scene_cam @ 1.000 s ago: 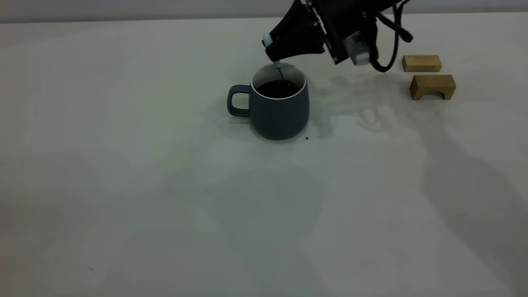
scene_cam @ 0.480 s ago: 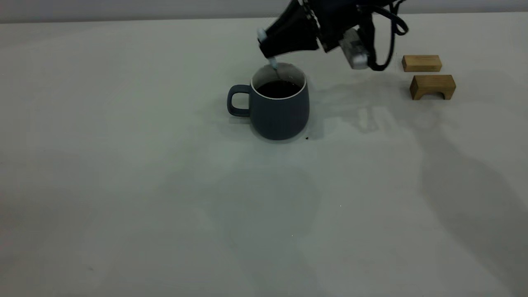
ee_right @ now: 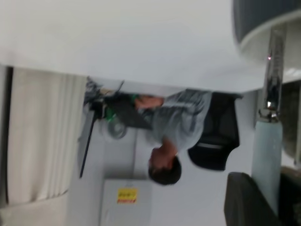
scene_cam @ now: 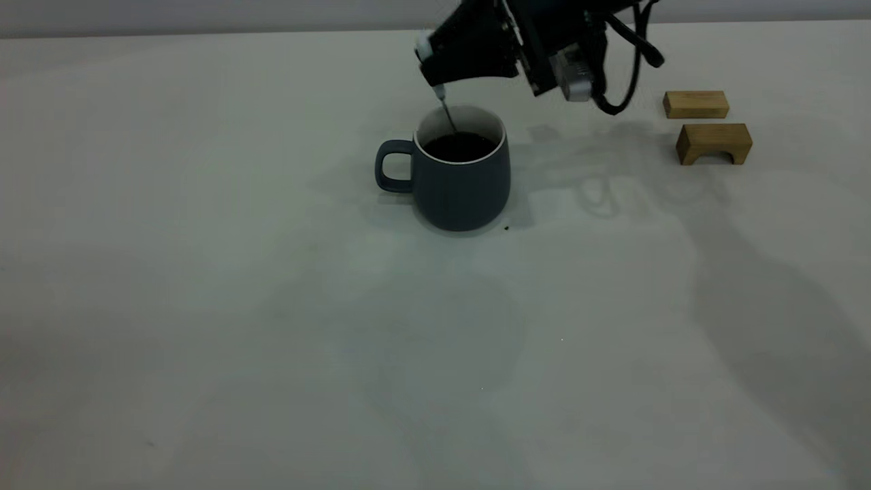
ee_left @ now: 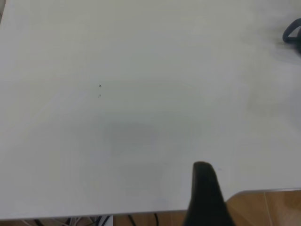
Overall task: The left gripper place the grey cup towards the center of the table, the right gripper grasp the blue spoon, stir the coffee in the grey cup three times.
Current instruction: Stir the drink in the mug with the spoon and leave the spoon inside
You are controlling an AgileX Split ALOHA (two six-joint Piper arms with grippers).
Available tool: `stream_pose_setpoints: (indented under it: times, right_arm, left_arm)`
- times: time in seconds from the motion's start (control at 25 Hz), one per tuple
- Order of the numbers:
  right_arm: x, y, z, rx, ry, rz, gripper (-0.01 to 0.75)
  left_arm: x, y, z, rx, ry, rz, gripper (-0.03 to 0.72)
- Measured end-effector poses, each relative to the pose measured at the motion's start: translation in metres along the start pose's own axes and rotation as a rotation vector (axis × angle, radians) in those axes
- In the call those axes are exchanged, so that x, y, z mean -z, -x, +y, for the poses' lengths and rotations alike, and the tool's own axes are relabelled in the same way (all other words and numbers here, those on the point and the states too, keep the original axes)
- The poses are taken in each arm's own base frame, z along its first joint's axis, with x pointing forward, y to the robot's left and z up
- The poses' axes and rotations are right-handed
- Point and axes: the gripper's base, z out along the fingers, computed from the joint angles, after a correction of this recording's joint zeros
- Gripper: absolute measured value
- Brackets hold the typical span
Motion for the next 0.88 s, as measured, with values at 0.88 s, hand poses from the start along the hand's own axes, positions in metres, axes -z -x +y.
stream_pose_setpoints:
  times: [0.88]
  right_arm:
    - [-0.015, -0.012, -0.001, -0.231, -0.006, 0.035, 0.145]
  left_arm:
    - [0.0, 0.0, 0.0, 0.0, 0.0, 0.0, 0.563]
